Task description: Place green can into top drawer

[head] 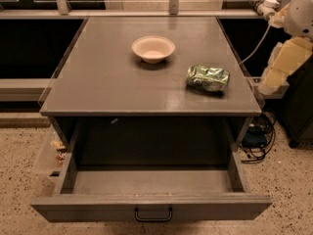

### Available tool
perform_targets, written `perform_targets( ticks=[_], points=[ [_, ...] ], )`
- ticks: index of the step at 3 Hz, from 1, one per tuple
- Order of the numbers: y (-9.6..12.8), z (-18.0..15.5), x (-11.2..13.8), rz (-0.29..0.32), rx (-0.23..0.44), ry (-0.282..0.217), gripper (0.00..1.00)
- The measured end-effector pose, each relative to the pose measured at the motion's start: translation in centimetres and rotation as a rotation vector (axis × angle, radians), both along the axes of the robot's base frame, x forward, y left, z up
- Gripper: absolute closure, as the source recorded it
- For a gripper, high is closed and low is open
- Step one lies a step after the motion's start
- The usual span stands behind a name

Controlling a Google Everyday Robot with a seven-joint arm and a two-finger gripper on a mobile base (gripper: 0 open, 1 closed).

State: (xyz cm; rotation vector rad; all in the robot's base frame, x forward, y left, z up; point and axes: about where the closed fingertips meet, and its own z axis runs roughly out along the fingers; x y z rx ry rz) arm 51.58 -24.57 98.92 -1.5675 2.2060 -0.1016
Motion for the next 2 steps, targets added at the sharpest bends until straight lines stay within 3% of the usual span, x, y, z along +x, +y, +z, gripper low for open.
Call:
perform_targets(
  ticks=[1, 2],
  points=[
    [-0.74, -1.19, 4.25, -0.021, 0.078, 0.001, 0.00],
    [-0.90, -1.40, 5.02, -0.024, 0.087, -0.002, 0.00]
  ],
)
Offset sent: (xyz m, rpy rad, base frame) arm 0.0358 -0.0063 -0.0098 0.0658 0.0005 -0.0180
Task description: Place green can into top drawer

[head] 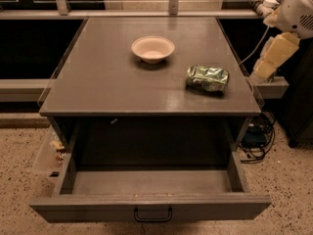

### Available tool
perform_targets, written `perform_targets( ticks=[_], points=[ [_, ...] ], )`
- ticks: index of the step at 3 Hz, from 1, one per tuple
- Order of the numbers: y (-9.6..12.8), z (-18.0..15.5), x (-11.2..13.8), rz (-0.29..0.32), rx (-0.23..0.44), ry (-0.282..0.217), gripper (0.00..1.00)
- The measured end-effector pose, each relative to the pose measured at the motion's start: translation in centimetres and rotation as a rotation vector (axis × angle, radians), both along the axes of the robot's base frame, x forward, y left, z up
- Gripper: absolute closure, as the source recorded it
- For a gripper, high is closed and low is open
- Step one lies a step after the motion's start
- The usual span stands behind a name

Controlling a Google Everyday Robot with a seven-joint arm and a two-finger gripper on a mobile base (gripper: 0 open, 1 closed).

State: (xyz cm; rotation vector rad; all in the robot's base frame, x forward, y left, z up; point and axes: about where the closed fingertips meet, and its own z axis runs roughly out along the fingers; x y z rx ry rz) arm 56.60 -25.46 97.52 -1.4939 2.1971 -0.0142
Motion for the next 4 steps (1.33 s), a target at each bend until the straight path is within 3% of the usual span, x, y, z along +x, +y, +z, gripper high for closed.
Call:
perform_targets(
  ticks=[1, 3, 4],
  points=[
    [0.1, -0.9, 0.2, -0.021, 0.019, 0.004, 0.00],
    [7.3, -8.5, 2.0, 0.112, 0.036, 0.113, 0.00],
    [9.0, -11.2, 2.8, 0.141, 0.021, 0.144, 0.00]
  ],
)
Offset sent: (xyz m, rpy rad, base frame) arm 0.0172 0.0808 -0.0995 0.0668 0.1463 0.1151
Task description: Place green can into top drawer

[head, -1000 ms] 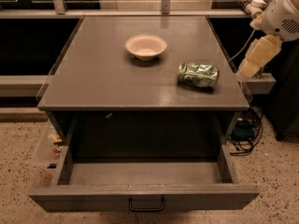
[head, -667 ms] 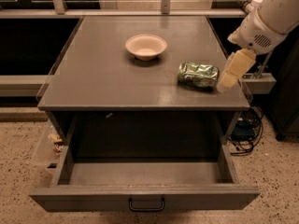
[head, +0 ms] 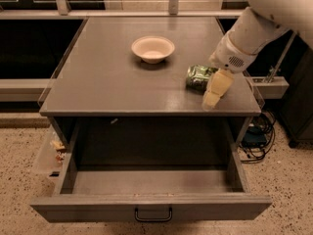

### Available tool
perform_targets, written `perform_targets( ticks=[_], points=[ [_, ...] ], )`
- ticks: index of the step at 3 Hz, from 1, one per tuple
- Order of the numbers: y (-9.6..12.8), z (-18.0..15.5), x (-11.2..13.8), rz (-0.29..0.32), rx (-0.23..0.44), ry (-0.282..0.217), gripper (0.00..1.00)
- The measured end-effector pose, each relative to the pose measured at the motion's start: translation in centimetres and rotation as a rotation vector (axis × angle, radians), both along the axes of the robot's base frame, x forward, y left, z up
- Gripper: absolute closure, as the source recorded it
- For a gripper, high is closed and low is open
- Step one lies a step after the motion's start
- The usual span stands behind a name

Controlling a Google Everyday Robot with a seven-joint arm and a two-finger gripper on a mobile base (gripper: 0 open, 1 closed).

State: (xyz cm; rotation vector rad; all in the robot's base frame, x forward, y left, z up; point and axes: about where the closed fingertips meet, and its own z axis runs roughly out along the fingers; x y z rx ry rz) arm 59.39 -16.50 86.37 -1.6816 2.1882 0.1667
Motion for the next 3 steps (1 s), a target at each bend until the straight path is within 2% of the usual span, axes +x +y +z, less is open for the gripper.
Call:
perform_targets(
  ticks=[1, 2, 3],
  points=[
    [0.16, -2.00, 1.36, -0.005, -0.037, -0.005, 0.00],
    [0.13, -2.04, 1.43, -0.006, -0.040, -0.007, 0.18],
    [0.14, -2.04, 1.43, -0.005, -0.040, -0.007, 0.43]
  ],
)
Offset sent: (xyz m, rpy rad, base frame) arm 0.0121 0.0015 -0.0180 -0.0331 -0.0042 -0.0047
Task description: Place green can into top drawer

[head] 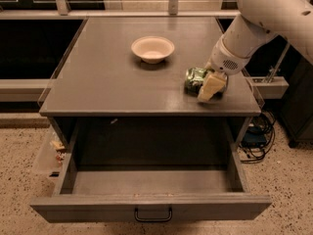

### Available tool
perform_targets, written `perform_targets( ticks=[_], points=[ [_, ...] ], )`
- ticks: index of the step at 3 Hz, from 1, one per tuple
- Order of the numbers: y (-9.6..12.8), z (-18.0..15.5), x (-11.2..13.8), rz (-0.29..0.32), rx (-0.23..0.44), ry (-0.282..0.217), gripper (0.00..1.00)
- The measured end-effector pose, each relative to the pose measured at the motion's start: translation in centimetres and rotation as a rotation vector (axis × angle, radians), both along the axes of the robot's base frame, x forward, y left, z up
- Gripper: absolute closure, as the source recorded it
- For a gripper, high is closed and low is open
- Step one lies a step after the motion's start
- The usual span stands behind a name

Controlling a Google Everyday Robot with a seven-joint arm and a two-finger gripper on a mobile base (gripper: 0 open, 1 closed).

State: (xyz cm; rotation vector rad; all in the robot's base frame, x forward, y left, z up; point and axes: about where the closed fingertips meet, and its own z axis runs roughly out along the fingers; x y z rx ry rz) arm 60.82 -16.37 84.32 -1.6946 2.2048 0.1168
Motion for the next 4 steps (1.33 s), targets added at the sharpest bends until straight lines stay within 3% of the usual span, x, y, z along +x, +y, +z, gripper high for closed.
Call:
perform_targets(
  ticks=[2, 3, 4],
  points=[
    [0.00, -0.01, 0.00, 0.000, 0.000, 0.000, 0.90],
    [0.00, 0.00, 0.00, 0.000, 0.000, 0.000, 1.00],
    [0.59, 0.34, -0.43, 0.042, 0.034, 0.011, 1.00]
  ],
)
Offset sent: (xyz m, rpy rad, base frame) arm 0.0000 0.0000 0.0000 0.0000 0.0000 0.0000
